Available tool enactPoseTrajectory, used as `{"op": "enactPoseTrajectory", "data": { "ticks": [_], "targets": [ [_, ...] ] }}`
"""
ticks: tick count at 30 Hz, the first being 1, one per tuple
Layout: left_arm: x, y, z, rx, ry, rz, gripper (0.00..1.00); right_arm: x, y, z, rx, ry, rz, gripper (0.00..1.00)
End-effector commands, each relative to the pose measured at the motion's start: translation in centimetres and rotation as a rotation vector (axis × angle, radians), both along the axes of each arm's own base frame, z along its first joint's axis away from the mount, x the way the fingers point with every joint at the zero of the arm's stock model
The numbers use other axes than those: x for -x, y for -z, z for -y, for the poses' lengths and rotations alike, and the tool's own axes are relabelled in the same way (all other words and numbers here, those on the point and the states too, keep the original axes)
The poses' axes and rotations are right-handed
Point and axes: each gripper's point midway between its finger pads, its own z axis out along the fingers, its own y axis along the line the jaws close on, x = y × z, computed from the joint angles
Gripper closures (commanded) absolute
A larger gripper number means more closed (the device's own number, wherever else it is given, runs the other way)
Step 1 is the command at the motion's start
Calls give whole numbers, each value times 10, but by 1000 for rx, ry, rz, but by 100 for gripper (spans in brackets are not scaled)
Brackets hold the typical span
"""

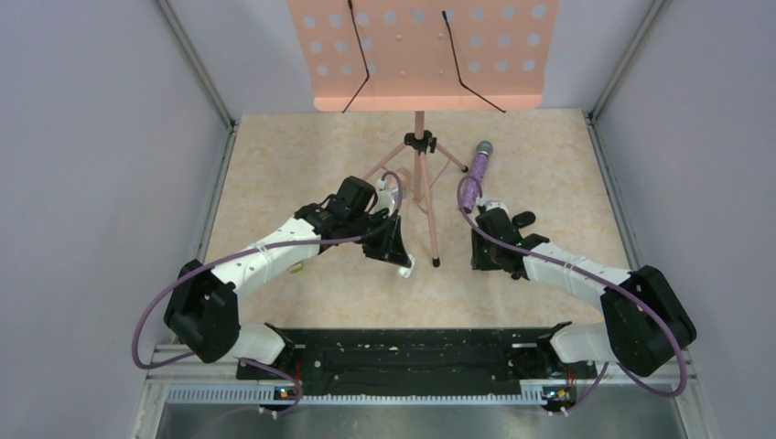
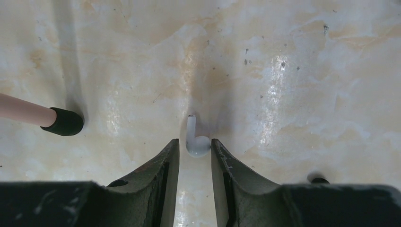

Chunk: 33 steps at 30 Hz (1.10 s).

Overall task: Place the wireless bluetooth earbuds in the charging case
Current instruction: Adjust the left earbud at the center of the board.

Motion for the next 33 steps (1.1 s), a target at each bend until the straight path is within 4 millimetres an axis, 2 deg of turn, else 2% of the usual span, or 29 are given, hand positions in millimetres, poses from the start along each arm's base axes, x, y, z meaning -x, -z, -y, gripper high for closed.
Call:
{"op": "enactPoseTrajectory", "data": {
  "ticks": [1, 9, 12, 15, 22, 26, 33],
  "targets": [
    [-7, -19, 5, 50, -1, 54, 100, -5, -4, -5, 5, -31, 37, 70],
    [-8, -18, 6, 46, -1, 52, 100, 4, -9, -9, -30, -28, 0, 69],
    [-8, -18, 6, 47, 0, 51, 100, 7, -15, -15, -78, -26, 1, 61],
    [-8, -18, 6, 47, 0, 51, 100, 8, -16, -9, -86, 29, 18, 55],
    [-7, -18, 5, 46, 1, 52, 100, 14, -11, 8, -119, 187, 72, 57],
    [-9, -18, 7, 53, -1, 52, 100, 18, -11, 4, -229, 248, 155, 58],
    [-9, -20, 8, 57, 3, 55, 100, 20, -7, 7, -134, 198, 274, 58]
  ]
}}
